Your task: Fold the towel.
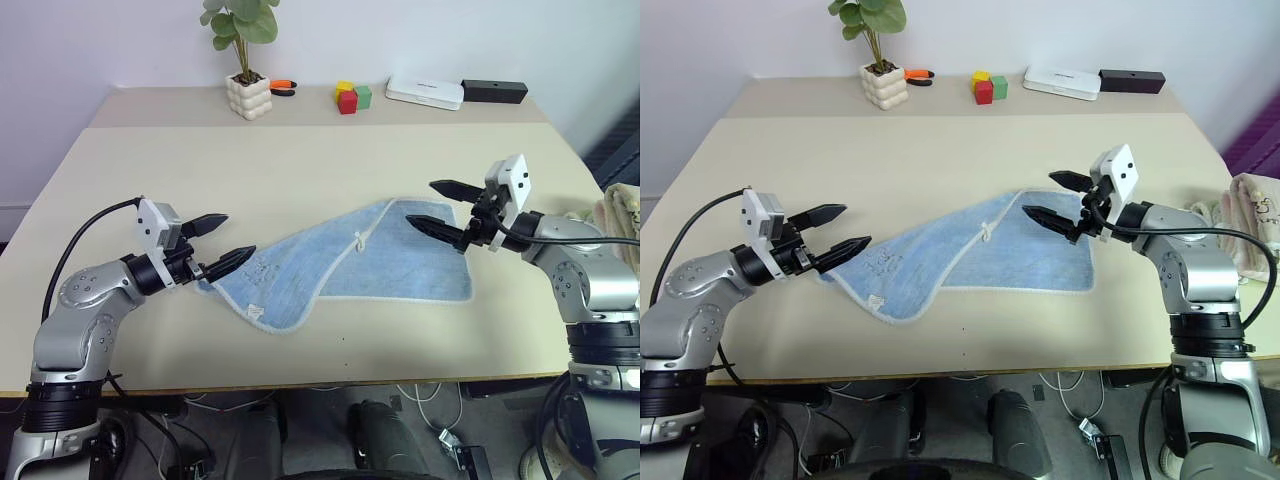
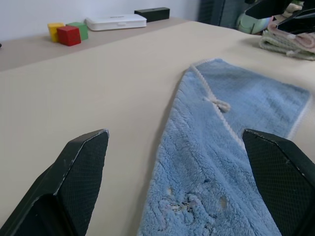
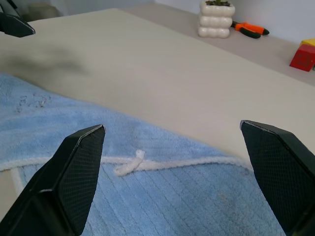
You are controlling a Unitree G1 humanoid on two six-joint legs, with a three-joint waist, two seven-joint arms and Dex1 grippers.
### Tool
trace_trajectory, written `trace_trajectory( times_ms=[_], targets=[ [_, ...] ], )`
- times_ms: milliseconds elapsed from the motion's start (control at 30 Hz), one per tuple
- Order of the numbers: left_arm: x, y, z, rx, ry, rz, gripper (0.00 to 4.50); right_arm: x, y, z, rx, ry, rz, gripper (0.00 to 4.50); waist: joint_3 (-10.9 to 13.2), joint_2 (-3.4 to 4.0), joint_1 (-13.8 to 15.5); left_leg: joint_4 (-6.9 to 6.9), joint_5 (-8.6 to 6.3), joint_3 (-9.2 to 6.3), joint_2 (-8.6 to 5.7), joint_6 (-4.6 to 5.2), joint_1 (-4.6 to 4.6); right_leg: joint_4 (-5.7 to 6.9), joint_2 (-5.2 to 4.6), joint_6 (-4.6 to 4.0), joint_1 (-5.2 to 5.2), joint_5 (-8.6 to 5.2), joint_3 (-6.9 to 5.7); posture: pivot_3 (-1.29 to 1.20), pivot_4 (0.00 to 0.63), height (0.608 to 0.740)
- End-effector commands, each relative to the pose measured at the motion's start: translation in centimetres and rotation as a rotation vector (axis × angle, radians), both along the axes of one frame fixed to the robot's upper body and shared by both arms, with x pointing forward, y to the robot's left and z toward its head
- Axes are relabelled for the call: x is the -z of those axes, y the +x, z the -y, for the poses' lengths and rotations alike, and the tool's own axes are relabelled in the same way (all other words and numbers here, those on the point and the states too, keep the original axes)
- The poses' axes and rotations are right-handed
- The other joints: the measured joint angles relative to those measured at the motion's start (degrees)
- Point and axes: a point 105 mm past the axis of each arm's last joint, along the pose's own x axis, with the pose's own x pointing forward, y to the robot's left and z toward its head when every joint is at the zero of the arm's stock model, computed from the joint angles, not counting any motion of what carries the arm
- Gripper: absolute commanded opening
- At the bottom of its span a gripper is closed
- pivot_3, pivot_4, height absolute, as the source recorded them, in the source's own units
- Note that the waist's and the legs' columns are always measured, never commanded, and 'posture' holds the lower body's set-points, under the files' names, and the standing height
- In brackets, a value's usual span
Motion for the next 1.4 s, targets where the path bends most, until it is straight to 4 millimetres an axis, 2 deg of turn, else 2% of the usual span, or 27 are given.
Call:
trace_trajectory(
  times_ms=[33,333,467,600,667,733,900,1033,1167,1267,1400],
  targets=[
    [-1.3,-0.1,0.5,0.031,0.021,0.056,4.43,-1.3,-0.2,-0.6,-0.01,0.012,0.065,4.5,0.0,0.0,0.0,0.0,0.0,0.0,0.0,0.0,0.0,0.0,0.0,0.0,0.0,0.0,0.0,0.0,0.15,0.74],
    [-1.3,-1.3,1.9,0.2,-0.003,0.022,4.43,-1.9,-0.1,-0.8,0.019,0.024,0.101,4.5,0.0,0.0,0.0,0.0,0.0,0.0,0.0,0.0,-0.01,0.0,0.0,0.0,0.0,0.0,0.0,0.0,0.15,0.74],
    [-1.4,-0.7,1.3,0.205,0.05,0.032,4.43,-1.6,0.1,-1.5,0.026,0.033,0.12,4.5,0.0,0.0,-0.01,0.0,0.0,-0.01,0.0,0.0,-0.01,0.0,0.01,0.0,-0.01,0.0,0.0,0.0,0.15,0.74],
    [-0.6,-0.9,0.9,0.247,0.103,-0.002,4.43,-1.0,0.5,-2.8,0.022,0.059,0.13,4.5,0.0,0.0,-0.06,-0.01,0.0,0.0,0.0,0.0,-0.01,-0.01,0.01,0.0,-0.01,0.0,0.0,0.0,0.15,0.74],
    [-0.4,-1.9,2.1,0.332,0.133,-0.022,4.43,-1.0,0.5,-2.8,0.015,0.08,0.139,4.5,0.0,0.0,-0.08,-0.02,0.0,0.0,0.0,0.0,-0.02,0.0,0.01,0.0,-0.03,0.0,0.0,0.0,0.15,0.74],
    [0.3,-2.4,1.8,0.375,0.186,-0.038,4.43,-0.9,0.5,-3.8,0.008,0.091,0.149,4.5,0.0,0.01,-0.06,-0.03,0.0,0.0,0.0,0.0,-0.04,0.0,0.0,0.0,-0.04,0.0,0.0,0.0,0.15,0.74],
    [1.1,-3.5,3.4,0.508,0.263,-0.063,4.43,-0.9,0.7,-5.0,-0.002,0.126,0.176,4.5,0.02,0.03,0.07,-0.01,0.0,0.0,0.0,0.0,-0.03,0.0,0.01,-0.1,-0.03,-0.05,0.0,0.0,0.15,0.74],
    [4.1,-3.2,3.5,0.567,0.508,-0.016,4.43,-1.0,0.9,-5.4,0.005,0.159,0.205,4.5,0.02,0.04,0.02,-0.01,0.0,0.0,0.0,0.0,-0.03,0.01,0.02,-0.1,-0.03,-0.05,0.0,0.0,0.15,0.74],
    [4.2,-3.5,4.5,0.627,0.477,0.003,4.43,-1.0,0.7,-6.4,0.003,0.186,0.218,4.5,0.01,0.05,-0.01,-0.02,0.0,0.02,0.0,0.0,-0.06,0.0,0.01,-0.09,-0.06,-0.05,0.0,0.0,0.15,0.74],
    [4.4,-3.4,4.5,0.653,0.506,0.026,4.43,-1.1,0.6,-6.7,0.008,0.196,0.227,4.5,0.01,0.05,-0.02,-0.02,0.0,0.01,0.01,0.0,-0.06,0.03,0.02,-0.02,-0.08,-0.01,0.0,0.0,0.15,0.74],
    [4.1,-3.4,5.6,0.675,0.475,0.055,4.43,-1.0,0.2,-6.8,0.026,0.219,0.234,4.5,0.01,0.05,0.09,-0.01,0.0,0.01,0.0,0.0,-0.06,0.02,0.01,-0.03,-0.06,-0.02,0.0,0.0,0.15,0.74]
  ],
)
